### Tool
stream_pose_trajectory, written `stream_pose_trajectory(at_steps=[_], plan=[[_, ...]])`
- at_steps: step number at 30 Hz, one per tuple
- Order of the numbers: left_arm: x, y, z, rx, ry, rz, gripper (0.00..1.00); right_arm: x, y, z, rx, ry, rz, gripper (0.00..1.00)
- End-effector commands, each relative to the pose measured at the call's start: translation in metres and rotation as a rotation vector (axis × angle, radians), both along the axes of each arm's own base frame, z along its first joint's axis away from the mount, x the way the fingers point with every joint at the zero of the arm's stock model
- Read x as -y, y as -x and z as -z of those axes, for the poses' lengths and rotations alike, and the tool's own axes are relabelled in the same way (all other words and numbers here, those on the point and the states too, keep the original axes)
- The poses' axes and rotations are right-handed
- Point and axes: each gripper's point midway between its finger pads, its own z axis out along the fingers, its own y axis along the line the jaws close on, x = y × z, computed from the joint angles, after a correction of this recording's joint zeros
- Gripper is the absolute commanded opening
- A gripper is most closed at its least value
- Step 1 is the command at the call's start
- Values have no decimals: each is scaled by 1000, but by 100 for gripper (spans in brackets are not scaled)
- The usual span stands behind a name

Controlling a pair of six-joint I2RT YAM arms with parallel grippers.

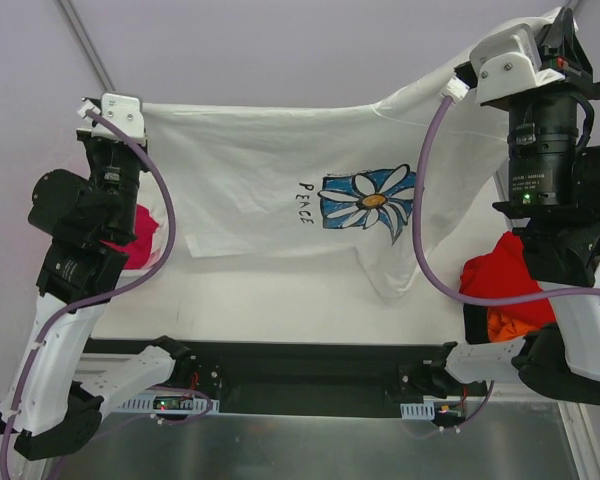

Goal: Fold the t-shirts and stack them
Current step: Flatten out the tshirt

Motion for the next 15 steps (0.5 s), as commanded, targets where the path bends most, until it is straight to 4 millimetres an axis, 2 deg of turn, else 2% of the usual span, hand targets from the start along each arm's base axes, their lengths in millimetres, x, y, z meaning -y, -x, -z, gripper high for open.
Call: stream_pose_trajectory(at_steps=[1,6,8,15], plan=[[-2,14,-10,56,3,22,0,41,28,-14,40,-110,35,1],[-1,19,-6,60,11,40,0,39,34,-19,54,-108,21,1],[-4,25,-11,75,23,42,0,42,39,-26,85,-114,23,1],[-16,46,-22,114,54,41,0,29,45,-40,167,-52,51,1]])
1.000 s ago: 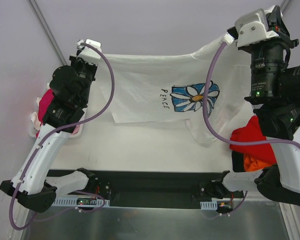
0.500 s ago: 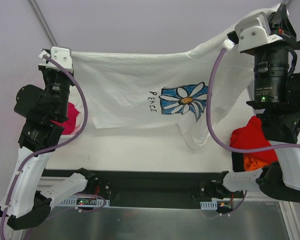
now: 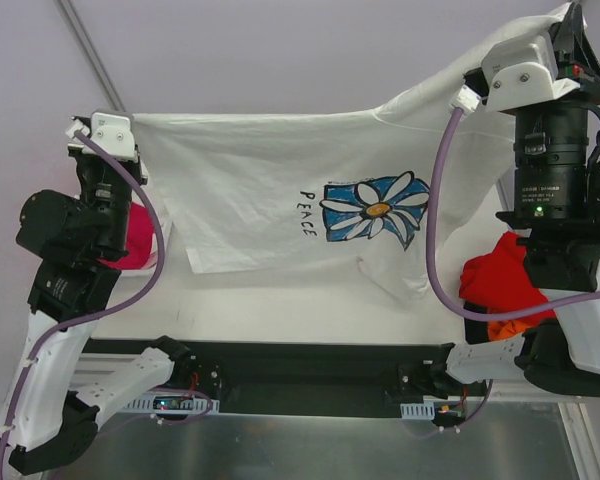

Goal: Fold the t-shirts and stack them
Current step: Flatten out the tshirt

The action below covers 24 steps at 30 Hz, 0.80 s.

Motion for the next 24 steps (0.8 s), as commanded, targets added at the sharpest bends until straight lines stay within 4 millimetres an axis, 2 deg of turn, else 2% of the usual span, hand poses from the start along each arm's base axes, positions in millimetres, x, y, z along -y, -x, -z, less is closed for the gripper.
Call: stream_pose_trajectory(at_steps=[1,9,14,20,24], plan=[[-13,29,-29,97,56,10,0,34,28,-30,141,-23,95,1],[-16,50,-28,111,42,52,0,21,30,-34,160,-1,88,1],[-10,49,-22,97,21,81,0,17,29,-33,143,9,89,1],[4,27,-10,49,-19,95,0,9,23,-23,100,23,78,1],[16,-1,1,-2,-66,77,0,1,16,-12,56,13,55,1]])
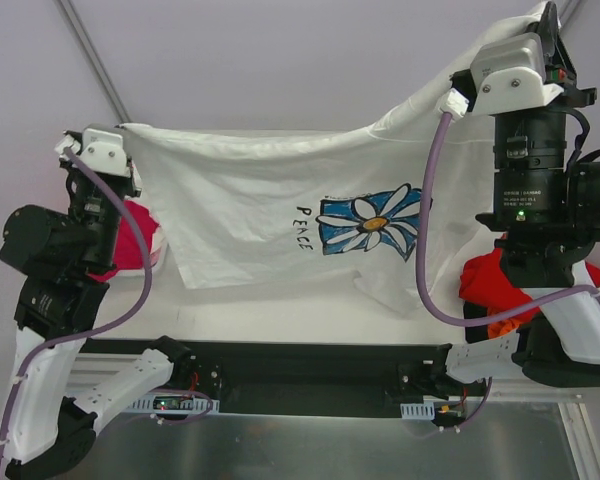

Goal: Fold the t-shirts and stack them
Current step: Flatten out the tshirt

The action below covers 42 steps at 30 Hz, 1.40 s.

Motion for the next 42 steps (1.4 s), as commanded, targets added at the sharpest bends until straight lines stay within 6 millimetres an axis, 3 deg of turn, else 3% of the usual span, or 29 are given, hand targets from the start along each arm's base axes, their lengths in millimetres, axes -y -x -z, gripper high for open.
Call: stream_pose_trajectory(at_steps=[1,8,17,22,28,33,38,42], plan=[[17,-31,6,-24,-49,1,0,31,10,-4,0,100,151,1],[38,-67,31,-86,-89,9,0,20,-2,19,-57,151,162,1],[44,-81,53,-126,-100,3,0,1,-37,72,-219,160,129,1],[44,-86,55,-126,-108,-15,0,15,-55,93,-274,100,160,1],[46,-93,57,-133,-99,-18,0,18,-62,90,-272,78,142,1],[50,-99,63,-149,-94,-13,0,19,-84,99,-300,64,139,1],[53,-106,69,-163,-97,-18,0,21,-108,120,-342,30,125,1],[49,-112,69,-161,-94,-46,0,43,-118,124,-341,-40,148,1]])
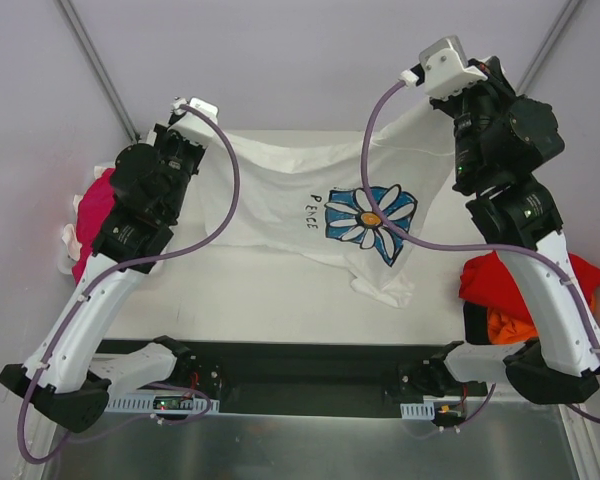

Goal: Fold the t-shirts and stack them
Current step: Flatten out the tshirt

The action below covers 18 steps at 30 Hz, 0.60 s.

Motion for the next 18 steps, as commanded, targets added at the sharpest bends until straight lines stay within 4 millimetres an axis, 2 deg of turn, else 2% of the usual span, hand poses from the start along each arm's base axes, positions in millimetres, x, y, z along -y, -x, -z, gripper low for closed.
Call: stream_pose_trajectory(at_steps=[1,5,8,12,18], plan=[[-6,-5,-19,79,51,-40,0,17,-3,-11,71,-148,-22,1],[-14,-7,-33,113,72,-73,0,21,-10,-12,72,-163,-13,1],[-20,-4,-44,133,91,-95,0,22,-6,-25,99,-173,-24,1],[-28,-1,-55,156,102,-126,0,31,11,-54,166,-204,-31,1],[-35,1,-62,167,122,-161,0,43,33,-79,254,-215,-20,1]])
